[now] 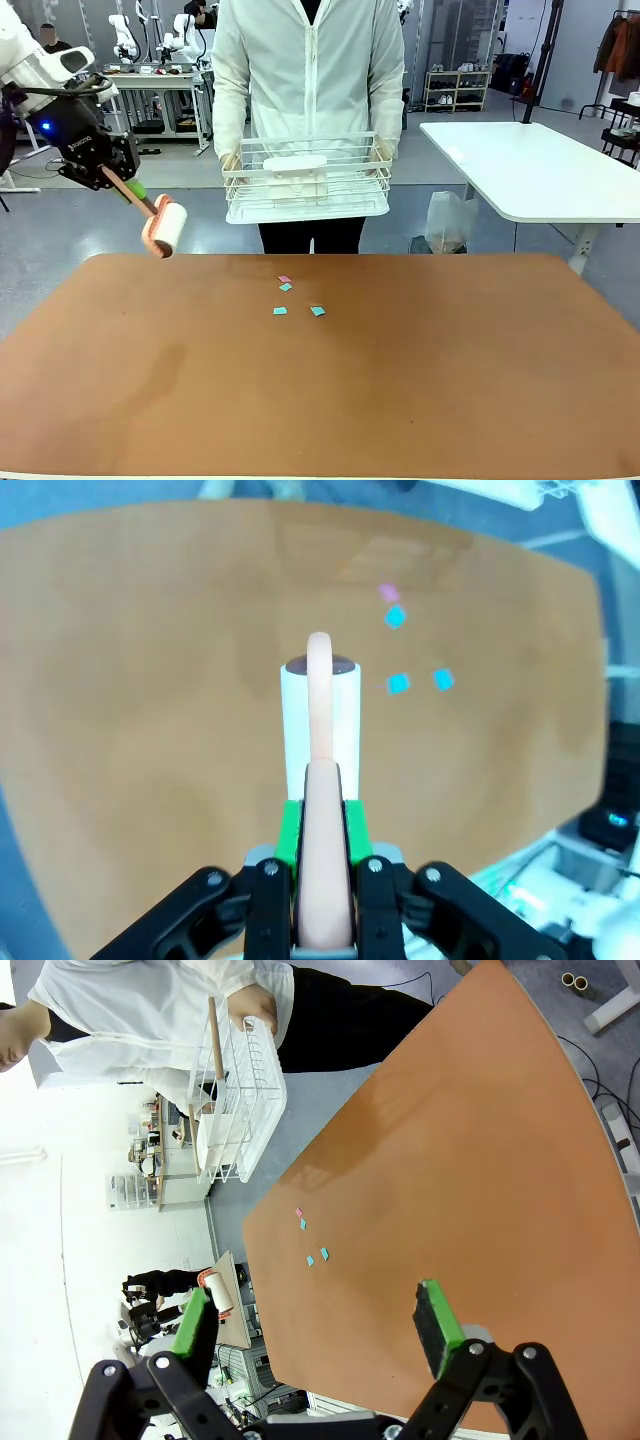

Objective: Clean the table.
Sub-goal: Clean the table with the Lint Roller when the human lifts the Dish drying rack.

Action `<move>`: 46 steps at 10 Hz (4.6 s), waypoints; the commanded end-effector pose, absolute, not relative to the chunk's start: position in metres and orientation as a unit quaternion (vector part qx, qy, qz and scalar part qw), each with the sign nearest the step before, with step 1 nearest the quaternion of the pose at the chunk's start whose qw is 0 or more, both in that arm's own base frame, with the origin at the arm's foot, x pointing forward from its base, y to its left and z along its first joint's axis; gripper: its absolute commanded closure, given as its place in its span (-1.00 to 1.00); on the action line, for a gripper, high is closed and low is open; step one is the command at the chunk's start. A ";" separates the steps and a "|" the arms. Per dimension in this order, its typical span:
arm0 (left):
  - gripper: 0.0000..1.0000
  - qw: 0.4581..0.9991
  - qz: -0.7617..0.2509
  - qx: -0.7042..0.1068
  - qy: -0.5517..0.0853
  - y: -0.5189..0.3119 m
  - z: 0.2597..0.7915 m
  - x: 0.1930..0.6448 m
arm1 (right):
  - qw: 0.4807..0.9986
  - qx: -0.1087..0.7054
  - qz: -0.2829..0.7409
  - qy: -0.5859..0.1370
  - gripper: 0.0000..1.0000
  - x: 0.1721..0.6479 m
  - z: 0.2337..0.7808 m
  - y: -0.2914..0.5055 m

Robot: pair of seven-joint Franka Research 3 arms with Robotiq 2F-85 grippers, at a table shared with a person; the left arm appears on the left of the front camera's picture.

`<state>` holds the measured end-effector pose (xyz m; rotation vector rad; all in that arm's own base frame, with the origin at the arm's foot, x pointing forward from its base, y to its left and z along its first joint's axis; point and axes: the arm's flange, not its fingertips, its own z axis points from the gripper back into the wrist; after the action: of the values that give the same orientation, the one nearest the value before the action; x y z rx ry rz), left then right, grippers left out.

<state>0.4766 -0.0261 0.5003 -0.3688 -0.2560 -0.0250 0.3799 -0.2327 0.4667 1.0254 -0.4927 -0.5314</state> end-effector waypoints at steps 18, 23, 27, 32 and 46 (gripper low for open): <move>0.59 0.978 -0.002 -0.196 -0.075 -0.134 0.370 0.550 | 0.806 0.485 -0.242 -0.237 -1.00 0.379 0.467 -0.231; 0.59 0.980 0.049 -0.194 -0.002 -0.147 0.362 0.598 | 0.806 0.485 -0.242 -0.237 -1.00 0.379 0.467 -0.231; 0.59 0.983 0.040 -0.180 0.016 -0.159 0.356 0.617 | 0.806 0.485 -0.242 -0.237 -1.00 0.379 0.467 -0.231; 0.59 0.984 0.009 -0.177 0.021 -0.181 0.324 0.620 | 0.806 0.485 -0.242 -0.237 -1.00 0.379 0.467 -0.231; 0.59 0.965 0.025 -0.236 0.114 -0.344 0.268 0.628 | 0.806 0.485 -0.242 -0.237 -1.00 0.379 0.467 -0.231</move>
<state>0.6340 -0.3449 0.3158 -0.5610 0.1829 0.0296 0.3803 -0.2321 0.4665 1.0234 -0.4913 -0.5312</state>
